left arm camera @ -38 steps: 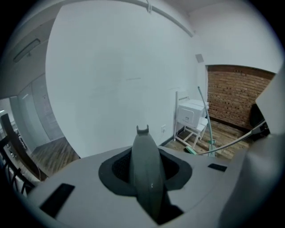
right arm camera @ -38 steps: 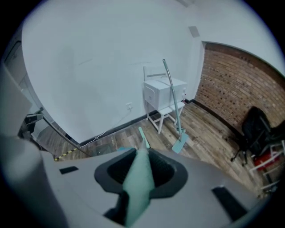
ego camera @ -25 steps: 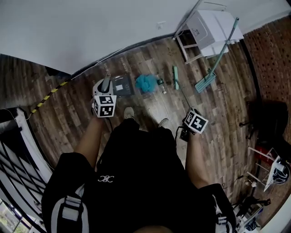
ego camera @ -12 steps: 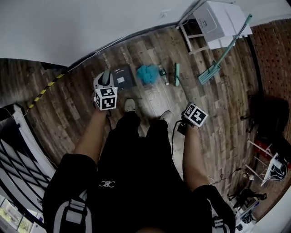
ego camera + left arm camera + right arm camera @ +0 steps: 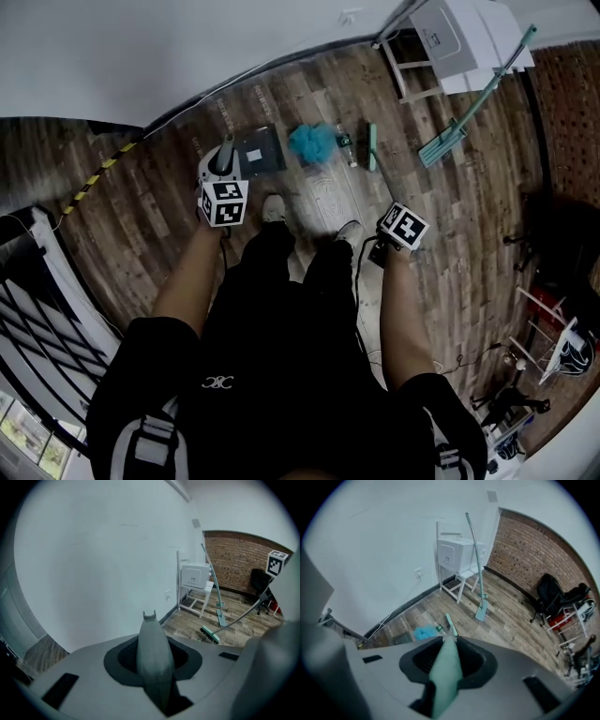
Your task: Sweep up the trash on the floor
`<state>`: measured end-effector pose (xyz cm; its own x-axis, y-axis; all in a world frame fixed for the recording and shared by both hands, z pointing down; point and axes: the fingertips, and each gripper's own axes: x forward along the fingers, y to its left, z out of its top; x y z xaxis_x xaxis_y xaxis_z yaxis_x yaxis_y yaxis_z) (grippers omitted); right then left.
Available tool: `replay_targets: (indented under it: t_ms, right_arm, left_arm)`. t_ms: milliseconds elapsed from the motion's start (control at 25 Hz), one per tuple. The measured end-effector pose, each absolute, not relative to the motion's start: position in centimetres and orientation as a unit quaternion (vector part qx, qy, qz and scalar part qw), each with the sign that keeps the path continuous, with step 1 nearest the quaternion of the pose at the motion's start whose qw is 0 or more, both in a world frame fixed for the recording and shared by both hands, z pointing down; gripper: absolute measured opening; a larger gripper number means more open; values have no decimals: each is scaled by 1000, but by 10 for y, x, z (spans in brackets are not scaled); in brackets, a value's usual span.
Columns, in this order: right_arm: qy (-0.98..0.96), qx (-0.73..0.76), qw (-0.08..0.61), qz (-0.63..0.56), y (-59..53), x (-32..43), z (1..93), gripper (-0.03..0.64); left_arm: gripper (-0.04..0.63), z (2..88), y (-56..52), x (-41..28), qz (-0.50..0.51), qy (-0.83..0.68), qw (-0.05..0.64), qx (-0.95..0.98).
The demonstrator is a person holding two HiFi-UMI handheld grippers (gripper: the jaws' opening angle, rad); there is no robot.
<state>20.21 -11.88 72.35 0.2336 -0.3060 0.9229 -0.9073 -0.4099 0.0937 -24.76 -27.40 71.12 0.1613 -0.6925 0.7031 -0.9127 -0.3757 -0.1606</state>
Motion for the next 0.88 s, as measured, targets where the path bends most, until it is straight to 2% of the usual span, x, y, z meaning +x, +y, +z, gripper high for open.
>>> replay_targets:
  t_ms: [240,880]
  right_arm:
    - [-427,697,347,460,-130,192,740,101]
    - [-486,624,391,470,-136,103,749,101]
  left_arm:
    - [92,714,-273,-249,374,-522,151,752]
    - [92,717,-266,-254,380,-512,154,755]
